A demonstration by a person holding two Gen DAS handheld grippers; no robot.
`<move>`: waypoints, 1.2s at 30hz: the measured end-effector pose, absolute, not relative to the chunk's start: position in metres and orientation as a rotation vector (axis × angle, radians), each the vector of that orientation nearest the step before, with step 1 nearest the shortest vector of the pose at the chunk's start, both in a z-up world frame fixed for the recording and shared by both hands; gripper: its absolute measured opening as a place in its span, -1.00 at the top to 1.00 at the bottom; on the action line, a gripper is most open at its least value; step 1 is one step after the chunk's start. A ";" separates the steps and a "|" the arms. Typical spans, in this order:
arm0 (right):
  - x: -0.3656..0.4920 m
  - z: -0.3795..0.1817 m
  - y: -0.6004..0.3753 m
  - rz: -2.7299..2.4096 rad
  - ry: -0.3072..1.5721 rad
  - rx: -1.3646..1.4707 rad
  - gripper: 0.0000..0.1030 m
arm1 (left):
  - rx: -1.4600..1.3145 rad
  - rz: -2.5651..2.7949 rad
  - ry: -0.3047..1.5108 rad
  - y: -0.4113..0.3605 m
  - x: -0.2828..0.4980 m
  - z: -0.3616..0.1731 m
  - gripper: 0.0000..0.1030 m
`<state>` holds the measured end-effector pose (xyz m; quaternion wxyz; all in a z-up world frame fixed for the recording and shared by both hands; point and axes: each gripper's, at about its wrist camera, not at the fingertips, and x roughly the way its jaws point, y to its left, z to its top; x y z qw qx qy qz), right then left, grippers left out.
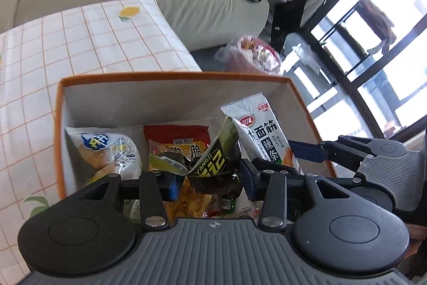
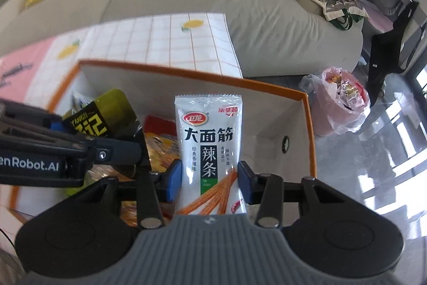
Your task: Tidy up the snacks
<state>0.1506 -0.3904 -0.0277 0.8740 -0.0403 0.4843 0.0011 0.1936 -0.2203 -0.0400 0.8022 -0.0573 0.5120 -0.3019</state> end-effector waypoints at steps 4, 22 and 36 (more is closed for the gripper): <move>0.157 -0.043 -0.392 -0.001 1.045 -0.139 0.16 | -0.123 -0.659 1.097 -0.227 0.201 -0.044 0.03; 0.177 -0.077 -0.394 -0.020 1.165 -0.235 0.15 | 0.067 -0.606 1.074 -0.251 0.216 -0.049 0.00; 0.189 -0.088 -0.397 -0.069 1.263 -0.237 0.10 | 0.080 -0.588 1.020 -0.229 0.197 -0.017 -0.30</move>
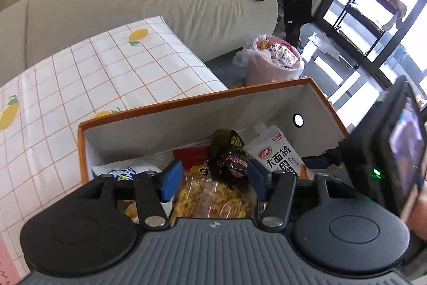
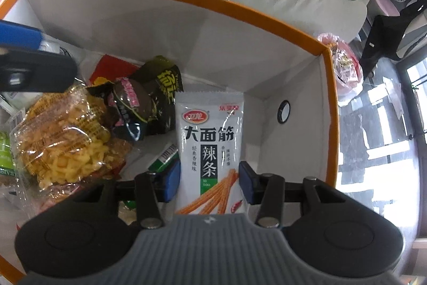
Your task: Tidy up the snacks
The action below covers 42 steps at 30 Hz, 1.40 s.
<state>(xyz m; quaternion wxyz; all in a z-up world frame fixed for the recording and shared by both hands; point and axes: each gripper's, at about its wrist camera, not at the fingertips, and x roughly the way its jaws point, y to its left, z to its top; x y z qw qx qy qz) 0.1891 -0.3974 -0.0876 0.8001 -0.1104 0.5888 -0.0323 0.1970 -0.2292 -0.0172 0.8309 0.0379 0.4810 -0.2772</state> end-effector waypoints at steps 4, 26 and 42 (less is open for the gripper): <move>0.190 -0.081 -0.397 -0.085 1.255 -0.252 -0.06 | 0.101 -0.581 0.987 -0.222 0.189 -0.006 -0.34; 0.077 0.077 -0.331 -0.028 0.873 -0.065 -0.45 | 0.135 -0.476 0.719 -0.136 0.085 0.095 -0.39; -0.040 0.114 -0.246 -0.006 0.538 0.027 -0.48 | 0.090 -0.278 0.539 -0.062 -0.011 0.114 -0.40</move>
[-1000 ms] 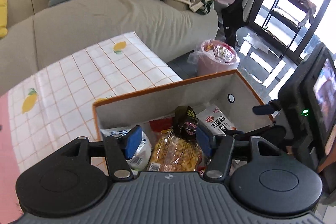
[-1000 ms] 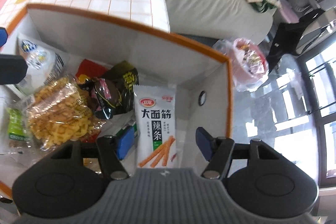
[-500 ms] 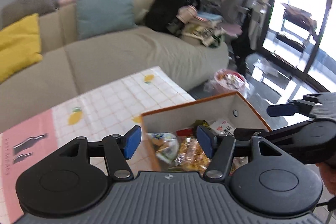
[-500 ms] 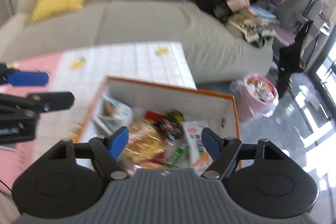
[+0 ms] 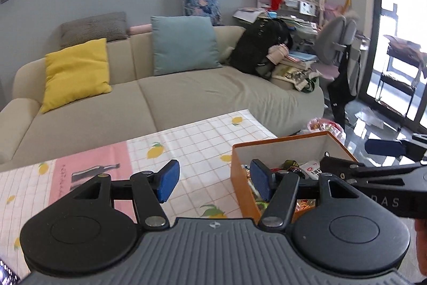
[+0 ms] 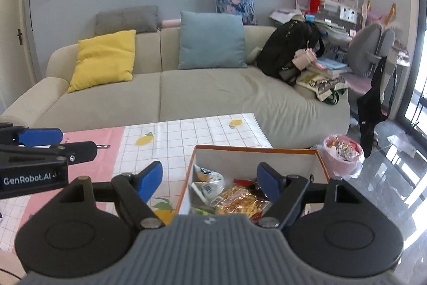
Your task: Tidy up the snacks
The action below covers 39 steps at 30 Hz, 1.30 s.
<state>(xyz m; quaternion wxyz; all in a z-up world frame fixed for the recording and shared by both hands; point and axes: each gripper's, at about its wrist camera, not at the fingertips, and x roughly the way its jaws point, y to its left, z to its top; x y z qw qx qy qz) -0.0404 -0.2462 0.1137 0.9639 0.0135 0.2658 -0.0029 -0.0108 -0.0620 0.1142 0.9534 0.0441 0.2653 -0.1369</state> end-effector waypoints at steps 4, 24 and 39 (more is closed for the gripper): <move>-0.058 0.106 -0.236 -0.025 0.523 0.017 -0.58 | 0.105 -0.255 0.518 -0.057 -0.022 0.103 -0.43; -0.061 0.037 -0.226 -0.054 0.646 -0.038 -0.69 | 0.184 -0.224 0.642 -0.056 -0.023 0.029 -0.61; -0.048 0.006 -0.227 -0.059 0.775 -0.015 -0.76 | 0.137 -0.211 0.776 -0.047 -0.014 0.006 -0.60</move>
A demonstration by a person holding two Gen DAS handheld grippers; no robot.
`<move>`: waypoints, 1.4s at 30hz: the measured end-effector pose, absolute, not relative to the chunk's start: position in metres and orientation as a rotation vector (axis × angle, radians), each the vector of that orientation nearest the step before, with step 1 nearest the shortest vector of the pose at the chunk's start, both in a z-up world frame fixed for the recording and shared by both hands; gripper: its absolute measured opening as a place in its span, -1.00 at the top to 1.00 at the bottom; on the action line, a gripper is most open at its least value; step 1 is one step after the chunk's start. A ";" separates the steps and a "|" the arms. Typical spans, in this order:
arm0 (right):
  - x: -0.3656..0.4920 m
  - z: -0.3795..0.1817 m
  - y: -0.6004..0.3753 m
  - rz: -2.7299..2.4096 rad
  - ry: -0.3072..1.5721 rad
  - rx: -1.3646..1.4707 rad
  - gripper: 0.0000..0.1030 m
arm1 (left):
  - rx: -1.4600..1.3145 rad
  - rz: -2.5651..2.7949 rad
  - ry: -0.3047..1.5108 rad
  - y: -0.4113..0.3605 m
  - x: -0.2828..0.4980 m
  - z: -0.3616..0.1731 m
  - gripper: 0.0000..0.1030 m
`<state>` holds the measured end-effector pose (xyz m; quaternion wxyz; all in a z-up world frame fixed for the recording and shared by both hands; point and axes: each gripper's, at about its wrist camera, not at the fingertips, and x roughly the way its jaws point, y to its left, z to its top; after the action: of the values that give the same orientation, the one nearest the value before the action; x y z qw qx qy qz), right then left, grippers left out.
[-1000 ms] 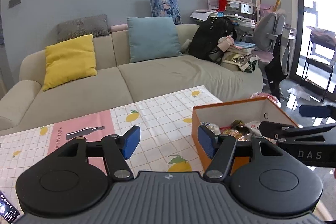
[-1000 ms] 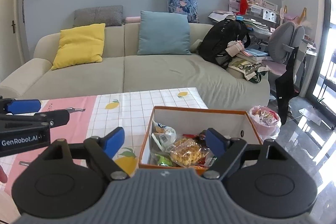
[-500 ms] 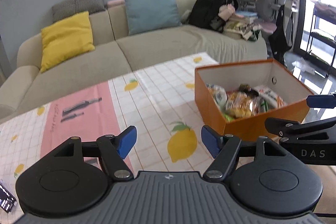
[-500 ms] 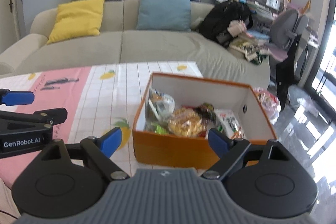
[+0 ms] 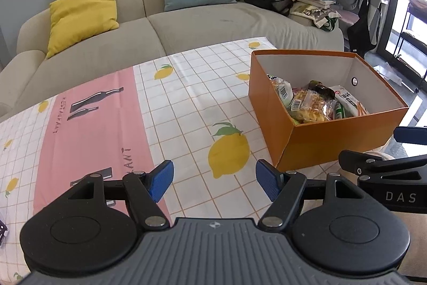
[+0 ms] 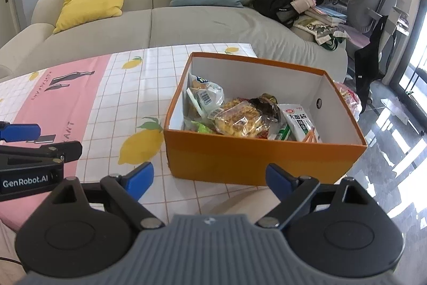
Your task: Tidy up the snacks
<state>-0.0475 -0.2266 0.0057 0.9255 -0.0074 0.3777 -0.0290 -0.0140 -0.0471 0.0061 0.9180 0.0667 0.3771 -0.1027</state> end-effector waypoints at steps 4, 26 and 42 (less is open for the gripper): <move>-0.047 0.007 -0.225 -0.056 0.776 -0.013 -0.77 | 0.127 -0.207 0.777 -0.046 -0.014 0.007 -0.61; -0.046 0.013 -0.213 -0.033 0.769 -0.053 -0.80 | 0.089 -0.192 0.778 -0.038 -0.011 0.011 -0.60; -0.047 0.016 -0.209 -0.022 0.766 -0.064 -0.80 | 0.085 -0.185 0.775 -0.037 -0.012 0.012 -0.58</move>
<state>-0.0475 -0.2092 0.0158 0.9270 -0.0315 0.3736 -0.0105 -0.0119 -0.0366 0.0119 0.9208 0.0412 0.3772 -0.0902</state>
